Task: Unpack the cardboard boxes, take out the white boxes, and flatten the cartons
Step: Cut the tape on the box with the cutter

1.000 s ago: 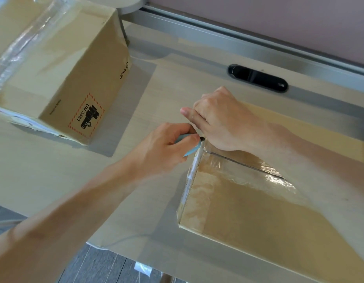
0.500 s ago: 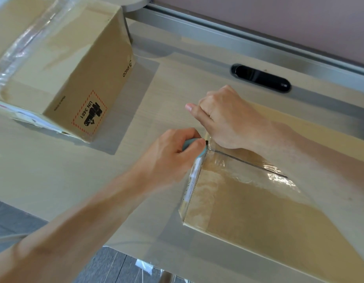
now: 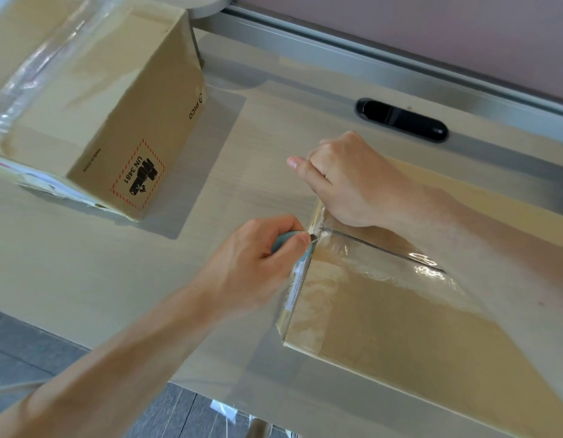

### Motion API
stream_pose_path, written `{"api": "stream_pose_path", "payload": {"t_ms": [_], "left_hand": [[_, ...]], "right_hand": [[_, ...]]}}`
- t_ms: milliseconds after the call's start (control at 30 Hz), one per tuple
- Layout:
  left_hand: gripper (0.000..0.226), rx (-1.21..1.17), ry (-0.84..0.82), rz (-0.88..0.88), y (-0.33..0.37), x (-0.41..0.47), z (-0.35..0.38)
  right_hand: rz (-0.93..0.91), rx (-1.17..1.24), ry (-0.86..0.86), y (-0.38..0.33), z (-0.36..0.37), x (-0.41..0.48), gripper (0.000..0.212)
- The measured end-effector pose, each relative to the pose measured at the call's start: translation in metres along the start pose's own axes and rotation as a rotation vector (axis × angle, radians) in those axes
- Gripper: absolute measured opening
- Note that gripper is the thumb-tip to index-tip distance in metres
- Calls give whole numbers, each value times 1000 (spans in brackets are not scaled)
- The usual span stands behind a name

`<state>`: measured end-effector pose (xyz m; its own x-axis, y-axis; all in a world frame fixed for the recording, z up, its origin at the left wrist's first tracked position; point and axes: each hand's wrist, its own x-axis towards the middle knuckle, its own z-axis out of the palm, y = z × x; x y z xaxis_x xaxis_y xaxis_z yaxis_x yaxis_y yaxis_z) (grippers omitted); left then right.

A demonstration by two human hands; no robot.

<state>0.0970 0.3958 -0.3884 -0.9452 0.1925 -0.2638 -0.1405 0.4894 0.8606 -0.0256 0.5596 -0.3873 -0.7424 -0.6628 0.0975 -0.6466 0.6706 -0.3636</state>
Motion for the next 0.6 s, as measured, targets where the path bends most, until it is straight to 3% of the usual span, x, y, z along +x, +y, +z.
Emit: {"api": "stream_pose_path", "payload": {"t_ms": [300, 600], "left_hand": [[32, 68, 38, 1, 8, 5, 1], [33, 251, -29, 21, 19, 11, -10]], "right_hand": [[-27, -35, -28, 2, 1, 2, 67], [-25, -41, -42, 1, 1, 2, 66]]}}
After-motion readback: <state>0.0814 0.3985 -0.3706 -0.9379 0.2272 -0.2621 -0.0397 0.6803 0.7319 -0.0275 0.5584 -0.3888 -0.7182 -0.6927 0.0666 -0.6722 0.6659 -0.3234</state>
